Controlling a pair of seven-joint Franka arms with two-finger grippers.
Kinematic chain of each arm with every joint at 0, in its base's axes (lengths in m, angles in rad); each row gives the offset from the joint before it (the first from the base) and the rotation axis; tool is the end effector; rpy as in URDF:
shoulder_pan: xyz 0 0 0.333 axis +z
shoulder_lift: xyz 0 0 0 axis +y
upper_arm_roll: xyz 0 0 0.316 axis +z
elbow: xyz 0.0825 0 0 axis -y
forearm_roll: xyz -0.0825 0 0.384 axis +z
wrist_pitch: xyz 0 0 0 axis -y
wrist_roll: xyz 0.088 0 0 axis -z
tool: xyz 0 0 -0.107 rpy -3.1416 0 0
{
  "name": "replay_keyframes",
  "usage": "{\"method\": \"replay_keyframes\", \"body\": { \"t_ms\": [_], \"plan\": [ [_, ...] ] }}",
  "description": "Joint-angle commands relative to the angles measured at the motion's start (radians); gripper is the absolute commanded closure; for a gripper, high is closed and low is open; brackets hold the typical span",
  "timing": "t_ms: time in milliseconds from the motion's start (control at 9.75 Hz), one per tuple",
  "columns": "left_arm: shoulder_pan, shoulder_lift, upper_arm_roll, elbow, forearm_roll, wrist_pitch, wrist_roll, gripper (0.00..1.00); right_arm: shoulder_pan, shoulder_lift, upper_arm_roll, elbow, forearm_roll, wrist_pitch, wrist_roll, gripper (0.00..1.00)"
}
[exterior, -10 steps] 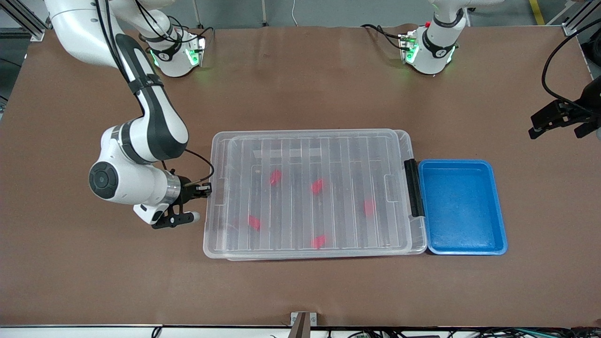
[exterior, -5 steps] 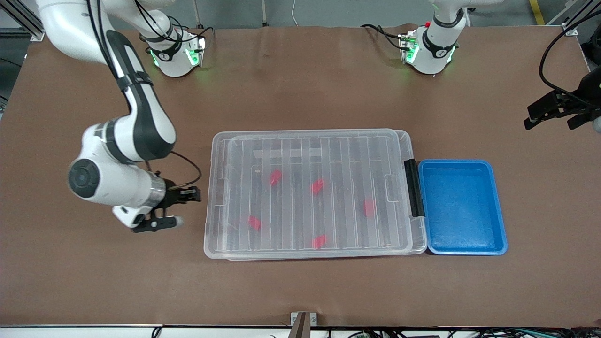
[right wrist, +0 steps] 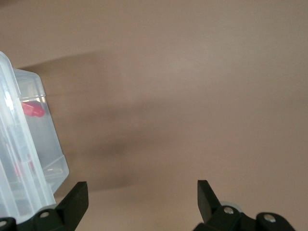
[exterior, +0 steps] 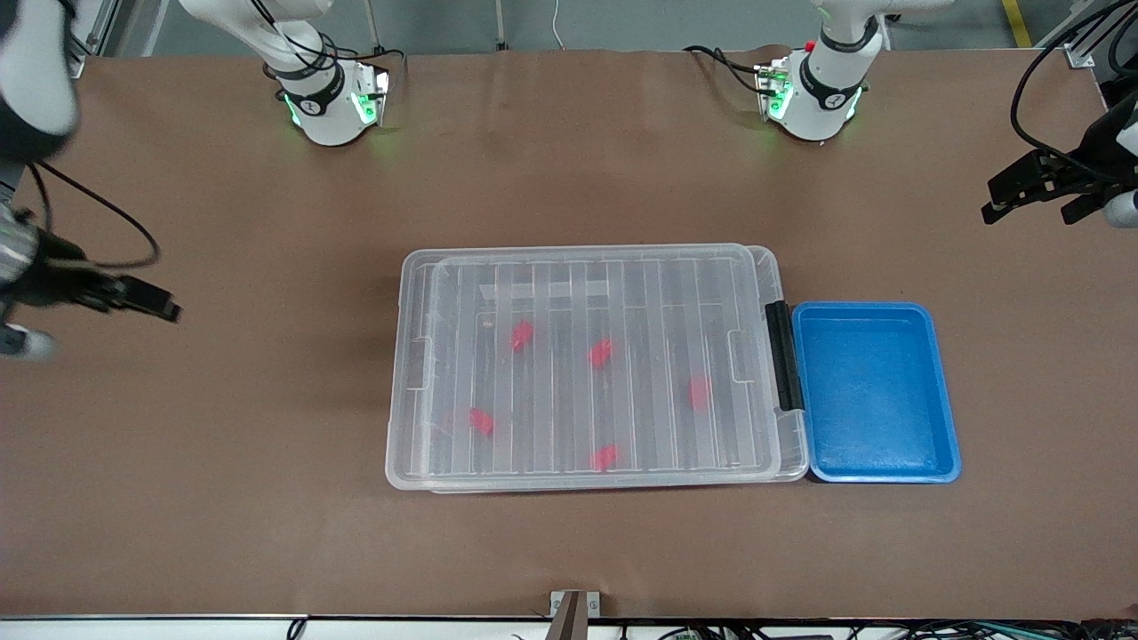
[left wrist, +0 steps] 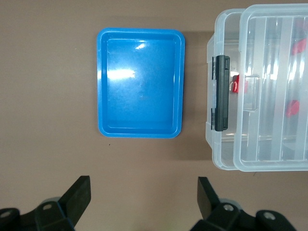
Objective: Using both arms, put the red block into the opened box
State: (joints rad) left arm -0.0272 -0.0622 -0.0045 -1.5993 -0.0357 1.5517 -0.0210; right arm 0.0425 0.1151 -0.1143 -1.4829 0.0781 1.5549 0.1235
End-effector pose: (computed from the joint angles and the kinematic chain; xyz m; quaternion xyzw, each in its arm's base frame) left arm 0.5329 -0.0209 0.6433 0.9998 -0.0058 0.0068 0.0179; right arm 0.5868 -0.0298 0.5994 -0.9945 0.0974 0.0220 0.0319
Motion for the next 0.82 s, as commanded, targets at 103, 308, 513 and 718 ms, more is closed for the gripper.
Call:
{"method": "replay_keyframes", "body": {
  "t_ms": [103, 308, 513, 718],
  "plan": [
    [-0.002, 0.002, -0.003, -0.041, -0.001, 0.022, 0.019, 0.02, 0.004, -0.13, -0.005, -0.051, -0.11, -0.102, -0.005, 0.0],
    [-0.002, 0.002, -0.008, -0.041, -0.001, 0.021, 0.026, 0.03, -0.097, -0.132, 0.079, -0.054, -0.118, -0.092, -0.024, 0.0],
    [-0.002, 0.002, -0.008, -0.041, 0.0, 0.021, 0.032, 0.02, -0.096, -0.132, 0.079, -0.051, -0.115, -0.093, -0.05, 0.0],
    [-0.002, 0.002, -0.009, -0.041, -0.001, 0.021, 0.035, 0.02, -0.096, -0.129, 0.074, -0.045, -0.107, -0.098, -0.094, 0.0]
  ]
}}
